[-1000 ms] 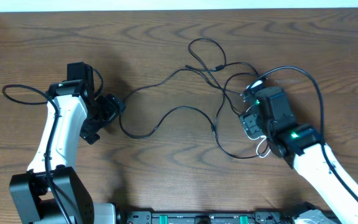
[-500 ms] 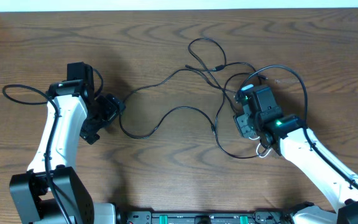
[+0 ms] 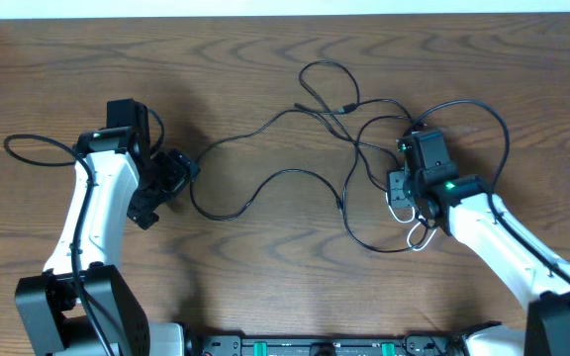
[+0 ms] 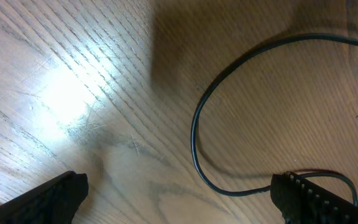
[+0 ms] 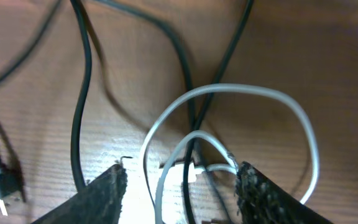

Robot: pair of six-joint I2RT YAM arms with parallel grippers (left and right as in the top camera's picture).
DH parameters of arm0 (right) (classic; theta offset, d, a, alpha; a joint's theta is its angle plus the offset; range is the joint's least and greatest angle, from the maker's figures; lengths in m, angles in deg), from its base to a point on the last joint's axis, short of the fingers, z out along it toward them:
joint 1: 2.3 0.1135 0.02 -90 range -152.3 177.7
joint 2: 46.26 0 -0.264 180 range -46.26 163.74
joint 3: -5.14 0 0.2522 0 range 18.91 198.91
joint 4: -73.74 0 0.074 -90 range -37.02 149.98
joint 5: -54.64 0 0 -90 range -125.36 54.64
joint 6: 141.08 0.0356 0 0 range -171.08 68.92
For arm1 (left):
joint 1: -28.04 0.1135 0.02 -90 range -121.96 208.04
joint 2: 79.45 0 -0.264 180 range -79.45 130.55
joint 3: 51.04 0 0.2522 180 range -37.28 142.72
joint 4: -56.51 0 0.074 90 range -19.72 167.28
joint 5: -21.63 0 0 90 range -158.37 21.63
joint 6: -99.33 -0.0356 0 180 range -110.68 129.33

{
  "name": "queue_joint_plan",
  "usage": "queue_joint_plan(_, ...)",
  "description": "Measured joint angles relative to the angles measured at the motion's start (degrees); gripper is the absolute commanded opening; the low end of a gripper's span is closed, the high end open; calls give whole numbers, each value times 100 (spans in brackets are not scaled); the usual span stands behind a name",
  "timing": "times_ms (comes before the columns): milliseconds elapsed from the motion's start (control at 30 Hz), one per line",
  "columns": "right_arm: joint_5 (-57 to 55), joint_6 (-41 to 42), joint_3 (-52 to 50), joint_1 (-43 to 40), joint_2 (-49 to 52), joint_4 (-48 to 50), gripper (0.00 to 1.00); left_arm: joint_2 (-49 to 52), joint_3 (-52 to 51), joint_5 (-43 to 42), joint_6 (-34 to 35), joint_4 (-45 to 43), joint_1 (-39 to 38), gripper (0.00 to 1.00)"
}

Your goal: Untangle cables

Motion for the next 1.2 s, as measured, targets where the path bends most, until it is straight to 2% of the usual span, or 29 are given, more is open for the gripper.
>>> queue_joint_plan(100, 7, 52, 0, 0, 105, -155, 15, 0, 0, 2, 0, -2, 0, 99)
queue_joint_plan(133, 7, 50, 0, 0, 122, -214, 5, 0, 2, 0, 0, 0, 0, 99)
queue_joint_plan(167, 11, 35, 0, 0, 131, -254, 1, 0, 0, 2, 0, 0, 0, 99)
queue_joint_plan(467, 188, 26, 17, 0, -90, -291, 1, 0, 0, 2, 0, 0, 0, 99)
queue_joint_plan(633, 280, 22, 487, 0, -1027, -144, 1, 0, 0, 2, 0, 0, 0, 99)
queue_joint_plan(867, -365, -181, 1491, 0, -2153, 319, 1, 0, 2, 0, 0, 0, 0, 99)
queue_joint_plan(1200, -717, -457, 1845, 0, -2291, 1259, 1, 0, 0, 2, 0, 0, 0, 99)
